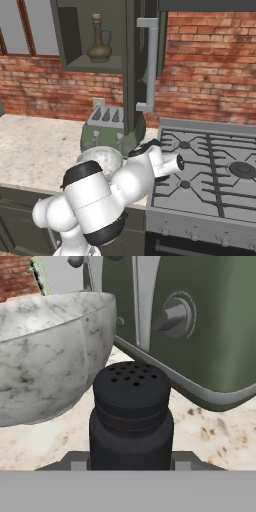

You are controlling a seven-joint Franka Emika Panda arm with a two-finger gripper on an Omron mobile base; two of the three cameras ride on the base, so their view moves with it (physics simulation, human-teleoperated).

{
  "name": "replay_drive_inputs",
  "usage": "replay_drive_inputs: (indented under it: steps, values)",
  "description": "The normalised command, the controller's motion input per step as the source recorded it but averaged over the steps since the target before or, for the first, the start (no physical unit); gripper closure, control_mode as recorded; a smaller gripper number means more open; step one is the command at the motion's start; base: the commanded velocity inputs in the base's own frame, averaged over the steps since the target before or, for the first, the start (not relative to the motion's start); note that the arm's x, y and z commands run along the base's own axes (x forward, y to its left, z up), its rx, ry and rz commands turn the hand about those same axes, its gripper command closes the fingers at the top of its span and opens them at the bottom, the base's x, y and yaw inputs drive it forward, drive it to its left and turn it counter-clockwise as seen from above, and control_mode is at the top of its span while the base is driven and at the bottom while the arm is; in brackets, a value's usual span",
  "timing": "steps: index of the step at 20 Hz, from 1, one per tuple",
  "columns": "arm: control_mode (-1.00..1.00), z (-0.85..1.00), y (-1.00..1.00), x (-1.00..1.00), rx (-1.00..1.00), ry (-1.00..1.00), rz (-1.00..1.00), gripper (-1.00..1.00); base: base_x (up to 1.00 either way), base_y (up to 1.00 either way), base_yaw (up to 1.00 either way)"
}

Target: Retrieve the bottle and the shaker from the cabinet and place them next to the mixing bowl on the counter. Then add garlic from the fridge to the mixing bowl.

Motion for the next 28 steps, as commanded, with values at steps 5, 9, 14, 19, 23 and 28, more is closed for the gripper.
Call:
replay_drive_inputs:
  steps: [5, 9, 14, 19, 23, 28]
  values:
    - [-1.0, -0.07, 0.0, 0.18, 0.0, 0.0, 0.0, 1.0, 0.0, 0.0, 0.0]
    - [-1.0, -0.07, 0.0, 0.1, -0.01, 0.0, 0.0, 1.0, 0.0, 0.0, 0.0]
    - [-1.0, -0.13, 0.01, 0.02, -0.04, 0.0, 0.0, 1.0, 0.0, 0.0, 0.0]
    - [-1.0, 0.0, 0.0, 0.0, 0.0, 0.0, 0.0, -1.0, 0.0, 0.0, 0.0]
    - [-1.0, 0.0, 0.0, 0.0, 0.0, 0.0, 0.0, -1.0, 0.0, 0.0, 0.0]
    - [-1.0, 0.0, 0.0, 0.0, 0.0, 0.0, 0.0, -1.0, 0.0, 0.0, 0.0]
